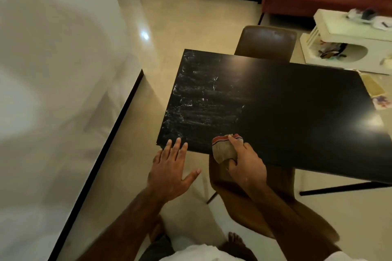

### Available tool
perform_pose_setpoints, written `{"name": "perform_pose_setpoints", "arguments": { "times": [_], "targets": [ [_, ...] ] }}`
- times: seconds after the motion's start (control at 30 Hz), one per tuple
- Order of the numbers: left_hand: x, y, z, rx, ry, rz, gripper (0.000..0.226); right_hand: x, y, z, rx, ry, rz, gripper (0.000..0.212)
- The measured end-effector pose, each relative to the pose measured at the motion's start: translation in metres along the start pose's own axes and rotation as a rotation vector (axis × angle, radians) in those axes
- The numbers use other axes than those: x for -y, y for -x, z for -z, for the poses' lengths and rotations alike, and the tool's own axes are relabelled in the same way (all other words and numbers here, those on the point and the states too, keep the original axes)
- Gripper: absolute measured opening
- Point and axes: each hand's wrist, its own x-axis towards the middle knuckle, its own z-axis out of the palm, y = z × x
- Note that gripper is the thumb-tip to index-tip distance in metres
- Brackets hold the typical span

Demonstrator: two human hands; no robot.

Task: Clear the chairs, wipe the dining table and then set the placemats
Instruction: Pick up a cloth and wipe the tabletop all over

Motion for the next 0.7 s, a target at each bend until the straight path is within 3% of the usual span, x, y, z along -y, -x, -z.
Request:
{"name": "perform_pose_setpoints", "arguments": {
  "times": [0.3,0.7],
  "targets": [
    [0.089,-0.031,0.027,0.1,-0.03,-0.174,0.113,0.07,0.008,-0.039,-0.012,-0.071,-0.234,0.081],
    [0.089,-0.159,0.028,0.242,-0.107,-0.325,0.101,0.021,-0.076,-0.057,-0.058,-0.334,-0.559,0.079]
  ]
}}
